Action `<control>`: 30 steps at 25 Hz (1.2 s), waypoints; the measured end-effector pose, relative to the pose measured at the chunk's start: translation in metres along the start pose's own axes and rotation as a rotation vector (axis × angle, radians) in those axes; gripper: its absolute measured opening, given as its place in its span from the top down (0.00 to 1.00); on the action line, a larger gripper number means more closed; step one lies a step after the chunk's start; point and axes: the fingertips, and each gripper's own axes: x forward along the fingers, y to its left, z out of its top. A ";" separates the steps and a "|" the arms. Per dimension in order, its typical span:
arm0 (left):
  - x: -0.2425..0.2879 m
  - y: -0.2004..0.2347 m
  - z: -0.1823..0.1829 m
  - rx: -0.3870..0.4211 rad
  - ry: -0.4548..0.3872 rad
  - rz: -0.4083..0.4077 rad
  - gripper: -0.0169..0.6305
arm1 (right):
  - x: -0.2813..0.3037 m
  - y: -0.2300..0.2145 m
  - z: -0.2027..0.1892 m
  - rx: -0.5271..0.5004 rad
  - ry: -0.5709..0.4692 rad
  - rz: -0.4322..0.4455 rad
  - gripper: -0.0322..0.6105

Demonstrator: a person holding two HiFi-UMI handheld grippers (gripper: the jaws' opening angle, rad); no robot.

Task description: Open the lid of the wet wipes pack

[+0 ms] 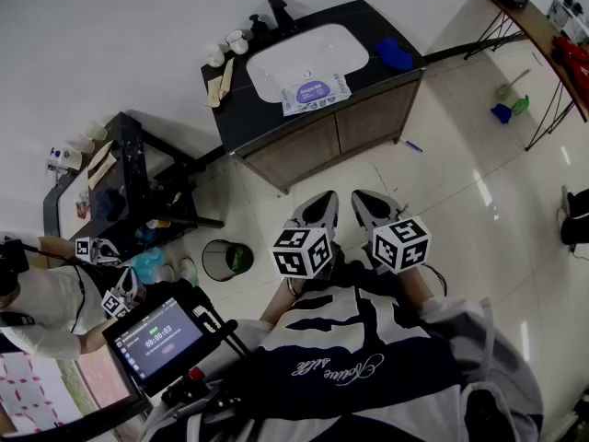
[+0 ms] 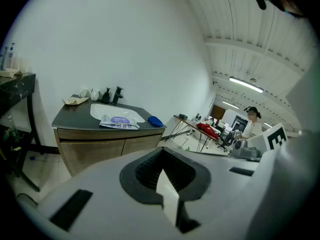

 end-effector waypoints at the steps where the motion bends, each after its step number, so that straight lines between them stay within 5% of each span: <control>1: 0.001 -0.003 0.001 -0.004 -0.008 -0.001 0.98 | -0.002 -0.002 0.001 -0.004 0.000 -0.001 0.95; 6: 0.016 0.009 0.010 0.003 -0.020 0.016 0.98 | 0.013 -0.016 0.012 -0.009 0.001 -0.007 0.95; 18: 0.103 0.134 0.083 -0.034 0.039 -0.014 0.98 | 0.149 -0.054 0.059 0.045 0.040 -0.029 0.95; 30: 0.165 0.224 0.102 -0.077 0.140 -0.043 0.98 | 0.233 -0.074 0.088 -0.001 0.099 -0.098 0.95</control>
